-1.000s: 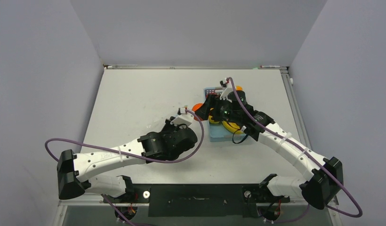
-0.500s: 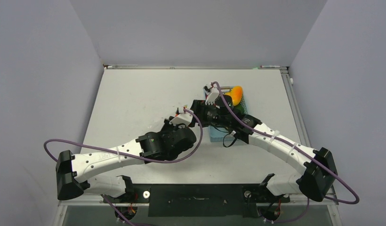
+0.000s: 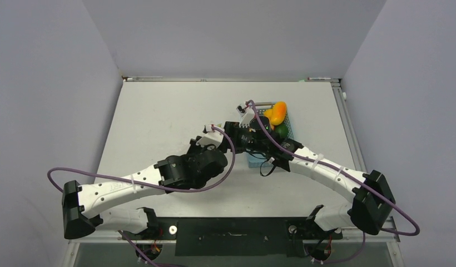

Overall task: Place the food in the zip-top bag and seal the zipper
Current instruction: Place the fake fruit in the zipper food storage bag.

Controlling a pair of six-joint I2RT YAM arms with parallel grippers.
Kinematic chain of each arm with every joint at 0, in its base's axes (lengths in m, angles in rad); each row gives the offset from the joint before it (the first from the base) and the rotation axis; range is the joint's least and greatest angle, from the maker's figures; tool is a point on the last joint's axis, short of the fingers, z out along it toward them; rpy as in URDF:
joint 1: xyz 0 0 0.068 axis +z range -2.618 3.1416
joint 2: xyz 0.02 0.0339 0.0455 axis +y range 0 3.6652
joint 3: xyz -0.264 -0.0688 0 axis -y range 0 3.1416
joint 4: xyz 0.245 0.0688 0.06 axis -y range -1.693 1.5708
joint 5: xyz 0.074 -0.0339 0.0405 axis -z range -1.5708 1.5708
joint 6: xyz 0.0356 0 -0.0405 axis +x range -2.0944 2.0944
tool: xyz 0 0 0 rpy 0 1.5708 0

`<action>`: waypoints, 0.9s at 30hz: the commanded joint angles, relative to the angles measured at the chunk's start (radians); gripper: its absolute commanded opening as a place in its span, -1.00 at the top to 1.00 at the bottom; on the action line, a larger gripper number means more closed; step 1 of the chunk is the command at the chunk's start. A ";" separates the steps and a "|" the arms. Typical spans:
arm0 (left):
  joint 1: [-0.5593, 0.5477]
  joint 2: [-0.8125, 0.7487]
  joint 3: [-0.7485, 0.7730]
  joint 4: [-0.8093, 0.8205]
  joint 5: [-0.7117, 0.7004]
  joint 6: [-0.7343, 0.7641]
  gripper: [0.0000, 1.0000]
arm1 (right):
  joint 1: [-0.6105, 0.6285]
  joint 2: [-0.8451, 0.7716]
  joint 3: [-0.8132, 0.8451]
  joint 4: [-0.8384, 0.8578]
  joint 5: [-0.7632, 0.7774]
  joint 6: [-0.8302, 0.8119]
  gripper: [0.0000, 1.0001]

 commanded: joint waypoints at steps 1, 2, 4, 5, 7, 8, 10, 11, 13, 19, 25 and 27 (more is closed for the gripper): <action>0.004 -0.040 0.031 0.042 0.012 -0.014 1.00 | 0.015 0.016 -0.001 0.103 -0.012 0.022 0.20; 0.004 -0.042 0.029 0.044 0.014 -0.012 1.00 | 0.017 0.021 0.002 0.106 -0.012 0.025 0.20; 0.004 -0.052 0.027 0.052 0.021 -0.011 1.00 | 0.019 0.031 0.009 0.104 -0.007 0.026 0.21; 0.004 -0.058 0.025 0.054 0.020 -0.010 1.00 | 0.021 0.037 0.013 0.099 -0.003 0.022 0.21; 0.003 -0.075 0.020 0.065 0.026 -0.004 1.00 | 0.024 0.044 0.013 0.091 0.011 0.022 0.21; 0.001 -0.084 0.014 0.076 0.034 0.003 1.00 | 0.026 0.047 0.012 0.090 0.017 0.023 0.21; 0.000 -0.103 0.003 0.102 0.054 0.019 1.00 | 0.031 0.054 0.016 0.083 0.026 0.024 0.21; 0.000 -0.110 -0.001 0.111 0.063 0.023 1.00 | 0.034 0.059 0.018 0.082 0.026 0.025 0.21; 0.000 -0.113 -0.003 0.119 0.073 0.030 1.00 | 0.042 0.065 0.021 0.087 0.029 0.029 0.21; -0.002 -0.082 0.005 0.108 0.084 0.032 1.00 | 0.065 0.073 0.030 0.125 0.045 0.053 0.14; -0.002 -0.083 0.004 0.109 0.086 0.028 1.00 | 0.093 0.099 0.063 0.106 0.085 0.043 -0.19; -0.002 -0.090 0.002 0.113 0.084 0.026 1.00 | 0.101 0.106 0.069 0.104 0.090 0.043 -0.36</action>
